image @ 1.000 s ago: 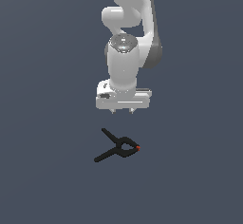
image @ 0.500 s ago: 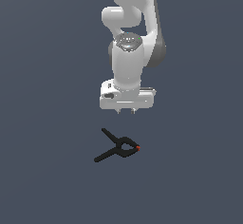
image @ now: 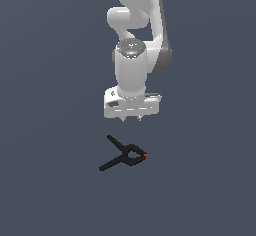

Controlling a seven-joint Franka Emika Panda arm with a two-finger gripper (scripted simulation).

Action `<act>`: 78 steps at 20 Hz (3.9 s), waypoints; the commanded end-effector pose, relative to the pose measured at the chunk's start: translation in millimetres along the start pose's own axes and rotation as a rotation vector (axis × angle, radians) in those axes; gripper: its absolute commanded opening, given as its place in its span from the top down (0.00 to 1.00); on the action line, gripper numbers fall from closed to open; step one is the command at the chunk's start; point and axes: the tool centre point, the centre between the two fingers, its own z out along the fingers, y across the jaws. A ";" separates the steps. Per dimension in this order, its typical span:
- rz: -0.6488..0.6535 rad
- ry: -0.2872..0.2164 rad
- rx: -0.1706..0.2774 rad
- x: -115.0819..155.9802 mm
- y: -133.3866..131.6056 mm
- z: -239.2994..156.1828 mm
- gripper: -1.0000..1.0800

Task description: Pick up the object and move it to a goal position.

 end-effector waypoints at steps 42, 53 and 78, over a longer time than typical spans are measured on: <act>-0.685 0.184 0.136 -2.1 89.5 109.9 0.38; -0.750 0.217 0.138 -3.4 99.1 118.8 0.38; -0.751 0.217 0.138 0.0 93.1 148.6 1.00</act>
